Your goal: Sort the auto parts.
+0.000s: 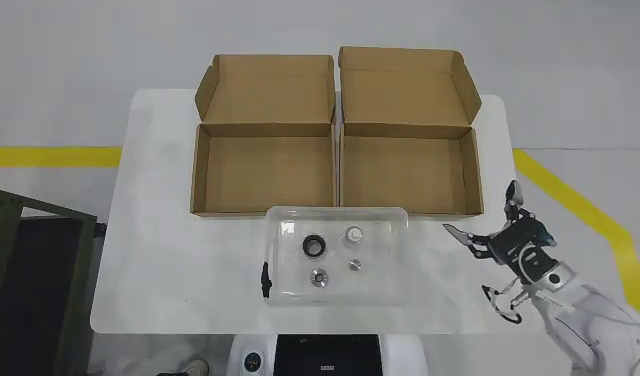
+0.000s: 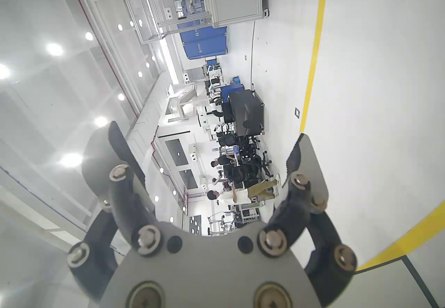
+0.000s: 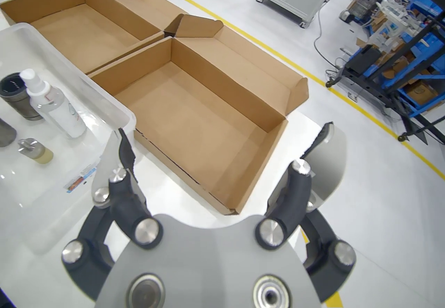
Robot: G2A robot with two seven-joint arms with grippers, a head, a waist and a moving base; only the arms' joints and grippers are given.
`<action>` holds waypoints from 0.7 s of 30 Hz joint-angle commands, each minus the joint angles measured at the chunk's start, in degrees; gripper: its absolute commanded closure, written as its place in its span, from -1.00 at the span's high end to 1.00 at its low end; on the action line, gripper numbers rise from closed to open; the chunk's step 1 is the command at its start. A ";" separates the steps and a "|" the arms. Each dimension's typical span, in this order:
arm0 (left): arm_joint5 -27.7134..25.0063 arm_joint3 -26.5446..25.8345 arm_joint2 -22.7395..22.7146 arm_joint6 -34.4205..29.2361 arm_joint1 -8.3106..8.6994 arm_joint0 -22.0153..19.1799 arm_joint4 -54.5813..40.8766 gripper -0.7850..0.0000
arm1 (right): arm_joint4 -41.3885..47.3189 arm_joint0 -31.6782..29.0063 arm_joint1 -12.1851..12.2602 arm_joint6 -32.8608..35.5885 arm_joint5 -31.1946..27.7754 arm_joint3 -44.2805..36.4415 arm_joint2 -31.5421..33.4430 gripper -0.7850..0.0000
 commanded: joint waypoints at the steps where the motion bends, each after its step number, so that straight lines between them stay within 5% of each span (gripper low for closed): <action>1: 0.00 0.00 0.00 0.00 0.00 0.00 0.00 1.00 | 0.79 1.97 0.13 1.46 -2.59 0.15 -2.05 1.00; 9: 0.00 0.00 0.00 0.00 0.00 0.00 0.00 1.00 | 5.79 9.08 0.50 6.71 -11.39 1.38 -9.70 1.00; 21: 0.00 0.00 0.00 0.00 0.00 0.00 0.00 1.00 | 11.55 16.34 0.65 15.10 -16.48 2.54 -19.98 1.00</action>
